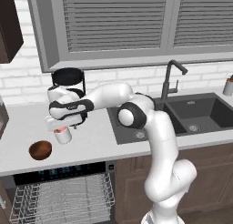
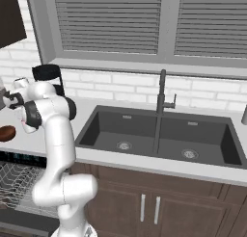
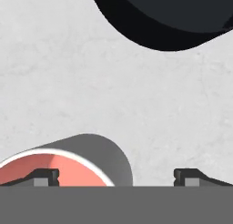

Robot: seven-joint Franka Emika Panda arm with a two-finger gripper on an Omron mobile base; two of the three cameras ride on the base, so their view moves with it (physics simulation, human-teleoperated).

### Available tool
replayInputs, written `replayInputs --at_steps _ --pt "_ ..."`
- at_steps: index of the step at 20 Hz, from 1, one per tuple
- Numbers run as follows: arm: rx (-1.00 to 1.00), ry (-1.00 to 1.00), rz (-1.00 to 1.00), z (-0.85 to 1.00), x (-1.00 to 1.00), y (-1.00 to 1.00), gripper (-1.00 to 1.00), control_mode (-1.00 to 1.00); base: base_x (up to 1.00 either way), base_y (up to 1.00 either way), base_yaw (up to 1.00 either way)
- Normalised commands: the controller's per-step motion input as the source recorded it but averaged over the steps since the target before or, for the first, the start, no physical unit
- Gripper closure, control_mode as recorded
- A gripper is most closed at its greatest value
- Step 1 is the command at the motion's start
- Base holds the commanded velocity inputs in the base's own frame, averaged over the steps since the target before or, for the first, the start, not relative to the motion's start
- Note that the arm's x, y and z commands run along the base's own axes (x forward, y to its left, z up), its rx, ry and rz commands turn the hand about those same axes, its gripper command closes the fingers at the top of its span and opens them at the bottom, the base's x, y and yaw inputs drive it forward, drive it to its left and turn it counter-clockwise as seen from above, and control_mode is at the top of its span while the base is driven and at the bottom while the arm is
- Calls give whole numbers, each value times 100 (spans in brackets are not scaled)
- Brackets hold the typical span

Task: Pick up the cup and bowl from the counter, place them in the dishwasher, and close the dishwasher door.

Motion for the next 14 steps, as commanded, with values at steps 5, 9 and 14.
replayInputs --at_steps 5,9,14 --pt "0 0 -1 -30 -2 0 -100 -100 0 0 0" --pt "0 0 0 -21 -3 0 -100 -100 0 0 0" --pt "0 0 0 -17 0 0 100 -100 0 0 0"
